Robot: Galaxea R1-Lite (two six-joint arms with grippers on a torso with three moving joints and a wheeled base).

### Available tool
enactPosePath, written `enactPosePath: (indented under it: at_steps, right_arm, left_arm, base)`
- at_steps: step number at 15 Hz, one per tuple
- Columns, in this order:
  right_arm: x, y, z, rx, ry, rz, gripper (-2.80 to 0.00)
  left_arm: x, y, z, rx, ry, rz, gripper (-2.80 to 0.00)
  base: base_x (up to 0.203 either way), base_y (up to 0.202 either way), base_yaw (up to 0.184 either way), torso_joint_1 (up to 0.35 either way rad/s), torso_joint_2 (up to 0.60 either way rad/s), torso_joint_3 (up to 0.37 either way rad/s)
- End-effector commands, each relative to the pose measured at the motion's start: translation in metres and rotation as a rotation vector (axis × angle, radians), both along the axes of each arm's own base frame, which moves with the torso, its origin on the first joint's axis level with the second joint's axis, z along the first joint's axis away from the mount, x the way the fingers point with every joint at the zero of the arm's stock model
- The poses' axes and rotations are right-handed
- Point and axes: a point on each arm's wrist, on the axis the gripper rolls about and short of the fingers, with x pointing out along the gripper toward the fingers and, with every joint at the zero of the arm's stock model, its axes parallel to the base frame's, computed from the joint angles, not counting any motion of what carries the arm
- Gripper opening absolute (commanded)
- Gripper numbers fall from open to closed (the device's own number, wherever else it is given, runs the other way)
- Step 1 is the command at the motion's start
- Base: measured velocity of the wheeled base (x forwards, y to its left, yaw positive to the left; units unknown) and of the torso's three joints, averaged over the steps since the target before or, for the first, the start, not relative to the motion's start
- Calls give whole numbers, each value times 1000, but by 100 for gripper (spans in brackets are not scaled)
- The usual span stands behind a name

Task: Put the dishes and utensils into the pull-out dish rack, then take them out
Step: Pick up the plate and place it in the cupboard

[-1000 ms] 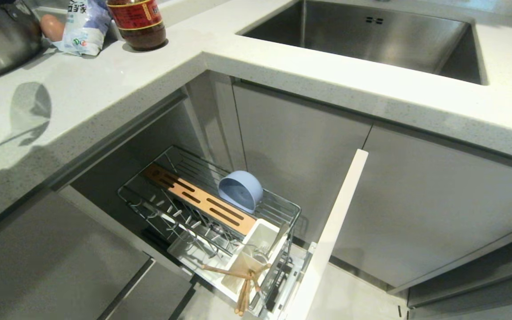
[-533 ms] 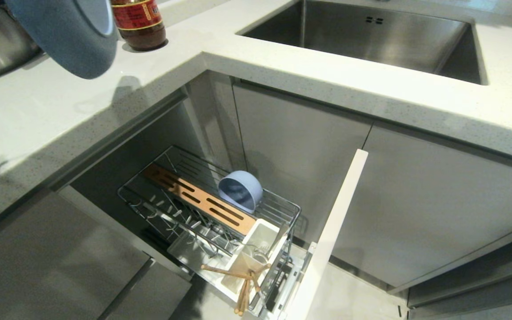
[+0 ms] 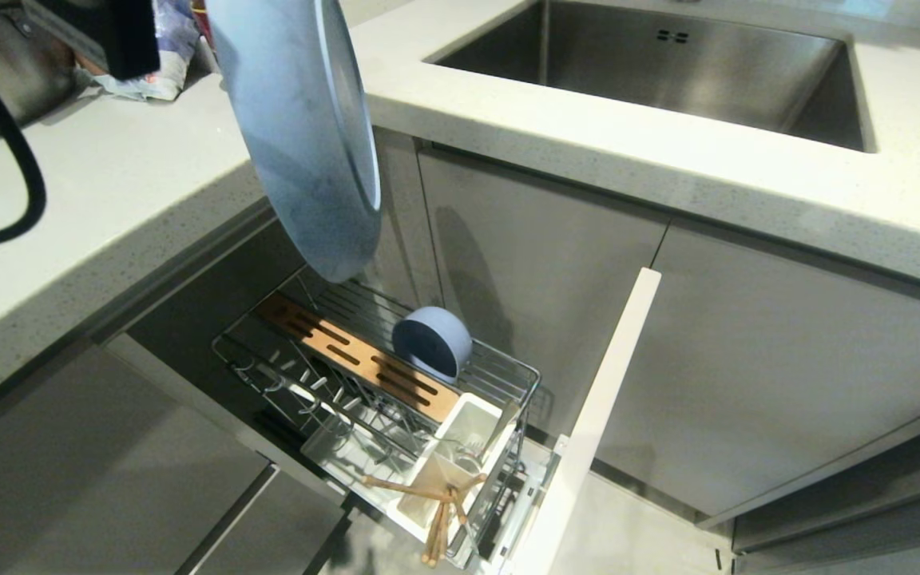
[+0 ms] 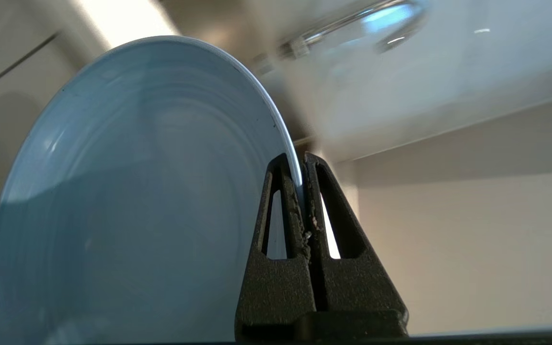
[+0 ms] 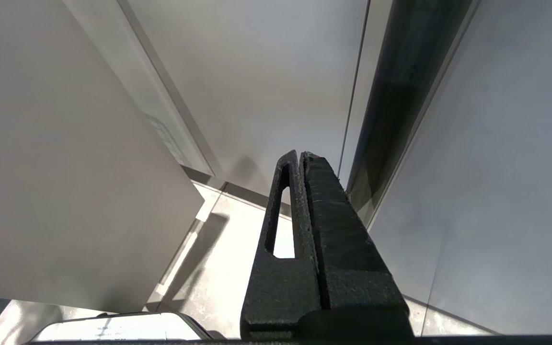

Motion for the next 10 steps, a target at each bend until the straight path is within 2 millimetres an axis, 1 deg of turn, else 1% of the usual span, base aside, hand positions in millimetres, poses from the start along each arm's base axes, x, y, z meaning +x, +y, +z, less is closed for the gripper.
enactPosePath:
  at_steps: [1,3,5,10]
  right_arm:
    - [0,0,0,0,-5,0,-280]
    - [0,0,0,0,-5,0,-280]
    - [0,0,0,0,-3,0,-280]
    - [0,0,0,0,-5,0,-280]
  left_arm:
    - [7,-12,-23,-11,77,40,-280]
    - [12,-16,-38,-30,138,140,-280]
    - [17,-22,-52,-73,196,204,-280]
    - [43,-28,-92,-163,302,363,-280]
  base:
    - [0,0,0,0,0,0]
    - [0,0,0,0,0,0]
    - [0,0,0,0,0,0]
    - [0,0,0,0,0,0]
